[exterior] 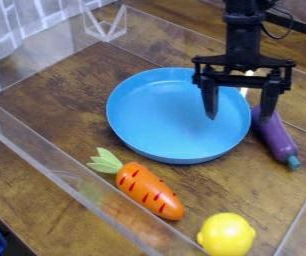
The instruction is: Put the purple eggplant on the blue tray
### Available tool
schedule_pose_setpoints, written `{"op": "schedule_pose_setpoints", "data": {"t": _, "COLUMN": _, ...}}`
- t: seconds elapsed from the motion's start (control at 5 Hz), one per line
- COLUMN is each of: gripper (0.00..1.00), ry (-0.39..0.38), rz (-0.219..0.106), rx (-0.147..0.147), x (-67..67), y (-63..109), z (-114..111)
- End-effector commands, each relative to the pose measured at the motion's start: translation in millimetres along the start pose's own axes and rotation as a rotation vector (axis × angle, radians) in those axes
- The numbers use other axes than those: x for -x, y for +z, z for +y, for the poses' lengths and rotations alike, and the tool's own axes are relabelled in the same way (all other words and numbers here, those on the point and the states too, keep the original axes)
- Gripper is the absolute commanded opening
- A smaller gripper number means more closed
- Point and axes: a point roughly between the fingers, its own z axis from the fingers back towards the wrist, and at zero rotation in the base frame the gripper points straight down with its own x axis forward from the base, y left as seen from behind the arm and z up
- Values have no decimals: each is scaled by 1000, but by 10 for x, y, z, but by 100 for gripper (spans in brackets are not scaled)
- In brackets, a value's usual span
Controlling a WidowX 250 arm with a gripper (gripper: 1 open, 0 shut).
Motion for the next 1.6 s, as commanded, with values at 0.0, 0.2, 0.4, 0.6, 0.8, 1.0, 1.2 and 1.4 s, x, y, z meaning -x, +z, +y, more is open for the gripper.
{"op": "schedule_pose_setpoints", "data": {"t": 0.0, "gripper": 100, "ry": -33, "rz": -74, "rx": 43, "x": -77, "y": 122, "z": -239}}
{"op": "schedule_pose_setpoints", "data": {"t": 0.2, "gripper": 100, "ry": -20, "rz": -89, "rx": 57, "x": -123, "y": 37, "z": -331}}
{"op": "schedule_pose_setpoints", "data": {"t": 0.4, "gripper": 100, "ry": -2, "rz": -105, "rx": 67, "x": -161, "y": -51, "z": -404}}
{"op": "schedule_pose_setpoints", "data": {"t": 0.6, "gripper": 100, "ry": 21, "rz": -118, "rx": 79, "x": -205, "y": -117, "z": -462}}
{"op": "schedule_pose_setpoints", "data": {"t": 0.8, "gripper": 100, "ry": 31, "rz": -125, "rx": 84, "x": -255, "y": -186, "z": -513}}
{"op": "schedule_pose_setpoints", "data": {"t": 1.0, "gripper": 0, "ry": 36, "rz": -127, "rx": 84, "x": -293, "y": -237, "z": -536}}
{"op": "schedule_pose_setpoints", "data": {"t": 1.2, "gripper": 0, "ry": 22, "rz": -123, "rx": 90, "x": -317, "y": -219, "z": -576}}
{"op": "schedule_pose_setpoints", "data": {"t": 1.4, "gripper": 0, "ry": -14, "rz": -114, "rx": 104, "x": -341, "y": -158, "z": -640}}
